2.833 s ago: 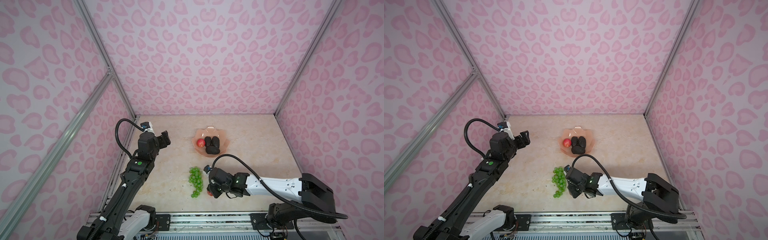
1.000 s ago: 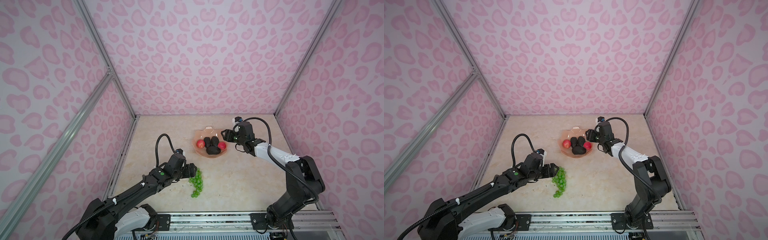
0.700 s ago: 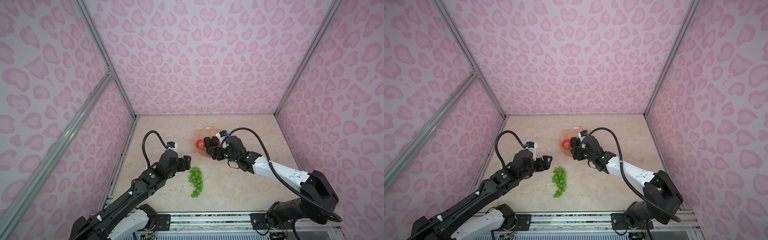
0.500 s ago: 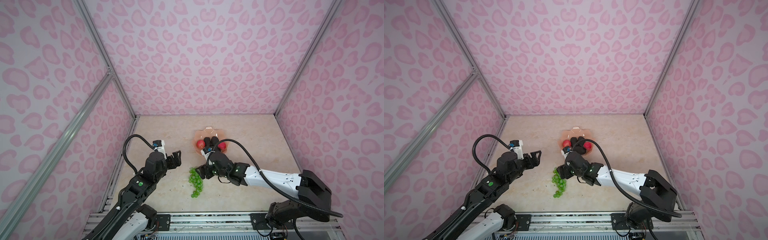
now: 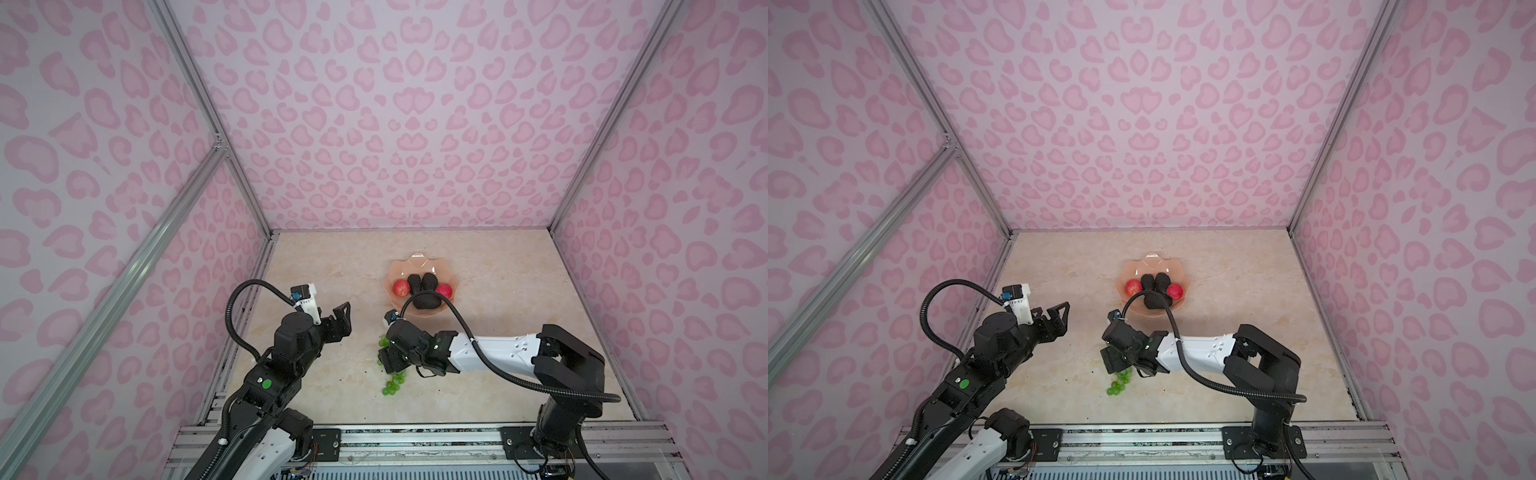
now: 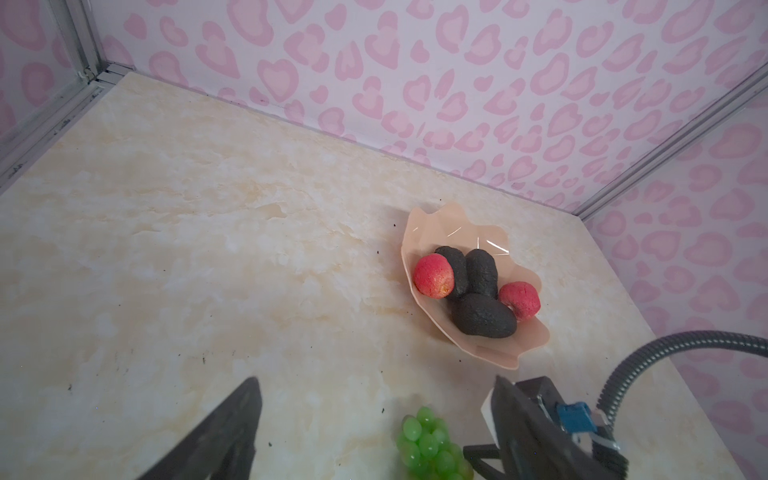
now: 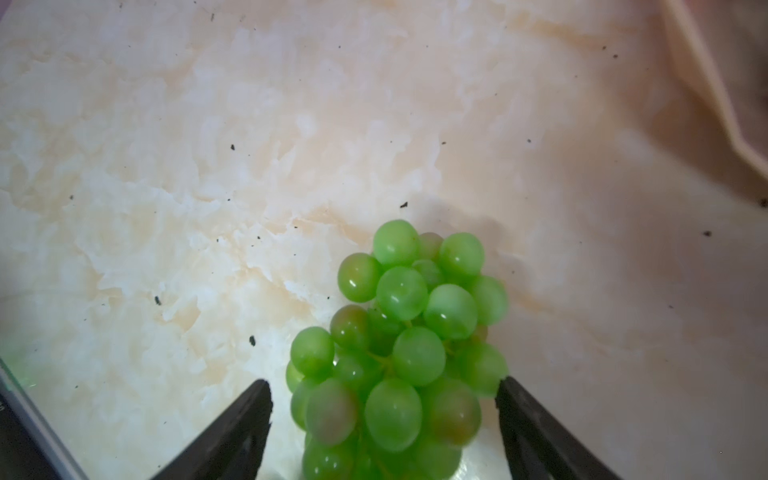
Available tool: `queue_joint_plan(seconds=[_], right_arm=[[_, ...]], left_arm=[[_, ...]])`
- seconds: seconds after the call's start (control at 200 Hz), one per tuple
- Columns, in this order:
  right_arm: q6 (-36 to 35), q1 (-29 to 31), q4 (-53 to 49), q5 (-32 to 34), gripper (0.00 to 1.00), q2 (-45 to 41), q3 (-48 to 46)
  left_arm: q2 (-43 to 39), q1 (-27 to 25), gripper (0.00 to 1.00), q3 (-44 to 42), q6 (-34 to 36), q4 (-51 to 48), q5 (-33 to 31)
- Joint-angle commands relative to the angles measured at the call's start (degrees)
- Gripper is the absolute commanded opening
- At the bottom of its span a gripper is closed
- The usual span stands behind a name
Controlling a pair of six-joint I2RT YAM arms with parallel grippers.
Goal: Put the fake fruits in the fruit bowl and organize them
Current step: 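Carry the grapes into the bowl and release with the right gripper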
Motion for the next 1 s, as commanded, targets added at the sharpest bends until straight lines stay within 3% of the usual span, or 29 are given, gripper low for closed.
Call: queue_joint_plan(seconds=[0.0, 0.165, 0.395, 0.55, 0.685, 0.995], right_arm=[[1.15, -0.87, -0.35, -0.07, 0.83, 1.76, 0.11], [0.83, -2.1, 2.82, -2.02, 0.75, 4.23, 0.4], [-0.16, -2.51, 5.82, -4.05, 0.4, 6.44, 1.68], [0.73, -4.2, 10.71, -6.54, 0.26, 4.84, -0.55], [2.11, -6.43, 15.29, -8.26, 0.22, 0.97, -3.04], [1.87, -14.12, 15.02, -7.62, 0.21, -11.01, -2.71]], left_arm=[[-0.13, 0.16, 0.88, -0.11, 1.12, -0.51, -0.88], [0.15, 0.26, 0.88, 0.06, 1.49, -0.5, -1.01], [1.05, 0.46, 0.88, 1.0, 1.97, -0.84, -1.11], [1.62, 0.44, 0.88, 1.58, 2.18, -0.88, -1.23], [2.36, 0.55, 0.88, 2.37, 2.45, -0.84, -1.12], [4.21, 0.6, 0.88, 3.78, 2.89, -0.09, -0.88]])
